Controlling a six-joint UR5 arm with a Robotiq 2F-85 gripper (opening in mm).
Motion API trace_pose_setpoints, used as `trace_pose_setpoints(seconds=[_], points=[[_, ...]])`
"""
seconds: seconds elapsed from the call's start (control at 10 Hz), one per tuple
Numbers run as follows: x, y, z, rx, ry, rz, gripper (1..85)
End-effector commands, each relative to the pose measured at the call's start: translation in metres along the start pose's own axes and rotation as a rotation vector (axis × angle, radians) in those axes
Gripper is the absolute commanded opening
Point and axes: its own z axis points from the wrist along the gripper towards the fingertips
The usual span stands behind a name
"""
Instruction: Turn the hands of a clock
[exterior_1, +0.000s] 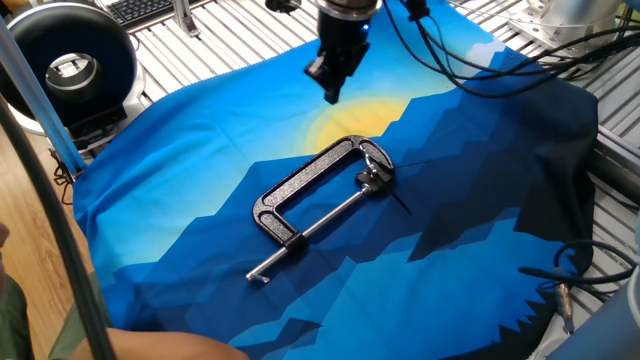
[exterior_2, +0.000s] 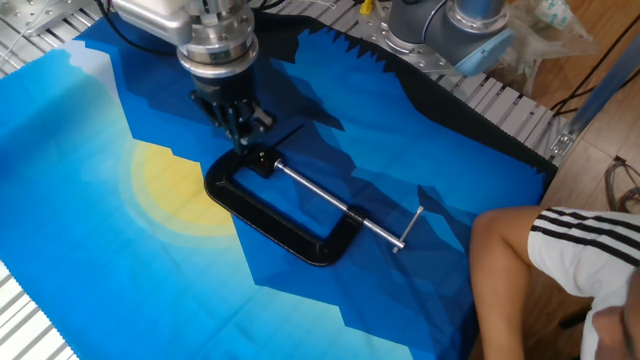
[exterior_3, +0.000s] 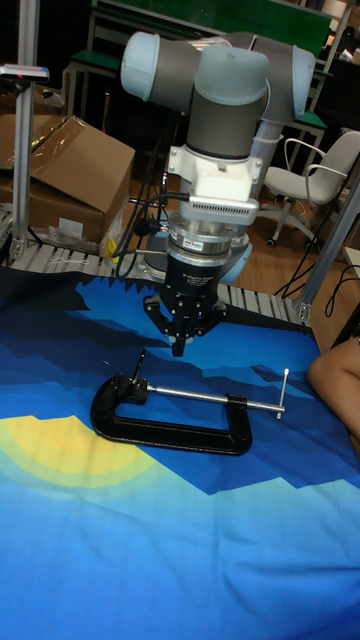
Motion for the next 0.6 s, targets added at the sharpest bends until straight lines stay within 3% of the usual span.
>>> trace_pose_setpoints(seconds=[0.0, 0.4, 0.5], points=[[0.019, -0.001, 0.001, -0.030, 0.010, -0.012, 1.3], [0.030, -0.013, -0.012, -0.002, -0.012, -0.028, 1.3], [0.038, -0.012, -0.016, -0.016, -0.010, -0.022, 1.3]])
